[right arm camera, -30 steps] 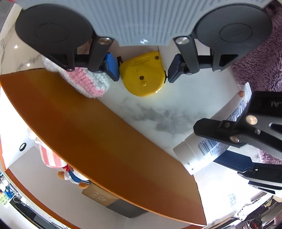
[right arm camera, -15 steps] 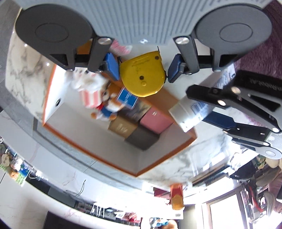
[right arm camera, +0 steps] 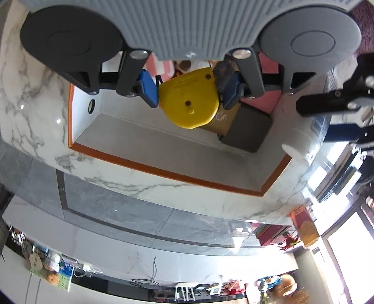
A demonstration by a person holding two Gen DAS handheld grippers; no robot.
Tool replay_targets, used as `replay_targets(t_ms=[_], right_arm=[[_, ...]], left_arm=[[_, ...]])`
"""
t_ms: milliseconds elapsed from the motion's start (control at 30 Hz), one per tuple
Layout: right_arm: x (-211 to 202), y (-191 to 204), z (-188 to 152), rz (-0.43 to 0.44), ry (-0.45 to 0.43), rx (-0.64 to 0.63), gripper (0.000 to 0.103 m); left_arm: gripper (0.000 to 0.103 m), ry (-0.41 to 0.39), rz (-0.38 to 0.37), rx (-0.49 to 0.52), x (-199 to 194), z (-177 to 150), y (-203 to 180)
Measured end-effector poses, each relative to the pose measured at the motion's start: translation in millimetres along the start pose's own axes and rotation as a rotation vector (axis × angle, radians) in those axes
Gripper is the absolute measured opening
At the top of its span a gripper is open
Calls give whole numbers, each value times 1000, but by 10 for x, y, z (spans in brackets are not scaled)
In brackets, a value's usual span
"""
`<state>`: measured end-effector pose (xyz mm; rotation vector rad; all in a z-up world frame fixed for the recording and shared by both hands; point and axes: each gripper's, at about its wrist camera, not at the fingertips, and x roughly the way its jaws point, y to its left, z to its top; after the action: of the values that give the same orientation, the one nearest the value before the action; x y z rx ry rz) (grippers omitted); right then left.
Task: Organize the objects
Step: 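Carry the tape measure and Vaseline tube over the orange box with both tools, then drop the tape measure into the box with the right tool while the left lowers the tube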
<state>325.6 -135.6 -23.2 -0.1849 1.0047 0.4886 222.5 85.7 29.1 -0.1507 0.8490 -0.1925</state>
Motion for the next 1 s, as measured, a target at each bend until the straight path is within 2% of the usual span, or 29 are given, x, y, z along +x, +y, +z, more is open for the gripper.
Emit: replay_targets(t_ms=[167, 333, 433, 667, 1000], right_arm=[[387, -51, 201, 31, 30, 109, 62], [723, -69, 318, 69, 66, 214, 62], [850, -33, 361, 80, 79, 233, 62], [974, -57, 367, 111, 87, 279, 63], [822, -78, 353, 148, 63, 291, 62]], left_arm=[[51, 8, 45, 10, 146, 75, 109], [51, 55, 105, 78, 324, 140, 116], [51, 60, 129, 99, 358, 155, 100], [51, 63, 139, 97, 356, 178, 155], [51, 78, 142, 128, 443, 222, 104]])
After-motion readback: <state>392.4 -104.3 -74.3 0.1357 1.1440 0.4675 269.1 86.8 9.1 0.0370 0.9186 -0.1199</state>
